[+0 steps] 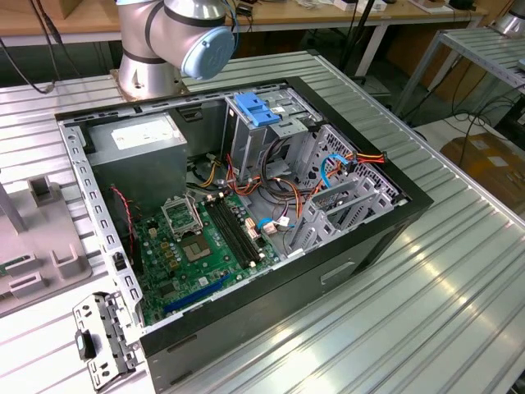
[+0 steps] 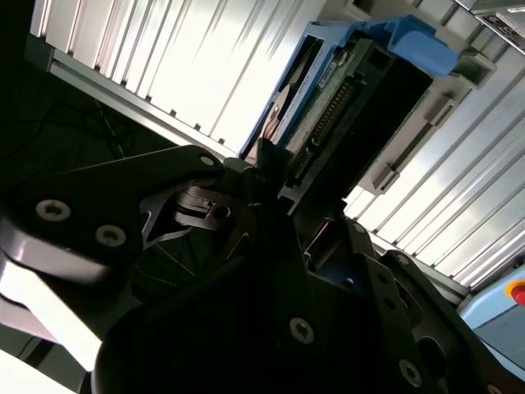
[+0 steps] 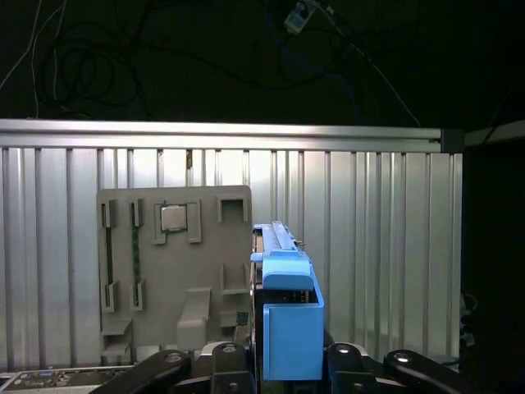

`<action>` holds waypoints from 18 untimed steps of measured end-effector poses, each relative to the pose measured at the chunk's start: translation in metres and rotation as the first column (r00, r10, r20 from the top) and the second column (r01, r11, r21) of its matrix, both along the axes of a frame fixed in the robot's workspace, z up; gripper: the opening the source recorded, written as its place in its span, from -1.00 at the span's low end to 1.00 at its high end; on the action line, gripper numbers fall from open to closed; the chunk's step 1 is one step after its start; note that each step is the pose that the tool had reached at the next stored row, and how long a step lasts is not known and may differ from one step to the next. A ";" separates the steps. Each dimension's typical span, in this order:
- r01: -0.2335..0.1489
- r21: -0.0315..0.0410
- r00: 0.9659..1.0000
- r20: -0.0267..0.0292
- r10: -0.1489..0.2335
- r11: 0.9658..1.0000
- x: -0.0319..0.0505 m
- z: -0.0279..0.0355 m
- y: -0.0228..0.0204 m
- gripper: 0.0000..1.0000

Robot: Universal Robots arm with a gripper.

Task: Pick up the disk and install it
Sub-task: 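Pick up the disk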

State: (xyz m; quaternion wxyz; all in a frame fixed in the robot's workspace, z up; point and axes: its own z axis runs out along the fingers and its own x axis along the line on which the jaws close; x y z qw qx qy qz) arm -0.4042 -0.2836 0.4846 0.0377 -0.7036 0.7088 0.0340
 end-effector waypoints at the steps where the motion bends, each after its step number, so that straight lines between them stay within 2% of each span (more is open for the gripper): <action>1: 0.000 0.000 1.000 0.000 0.000 1.000 0.0007 0.0000 0.0000 -0.27; 3: 0.000 0.000 1.000 0.000 0.000 1.000 0.0030 0.0000 -0.0001 -0.27; 6: 0.000 0.000 1.000 0.000 0.000 1.000 0.0264 0.0000 -0.0002 -0.27; 18: 0.000 0.000 1.000 0.000 0.000 1.000 0.0423 0.0000 -0.0002 -0.27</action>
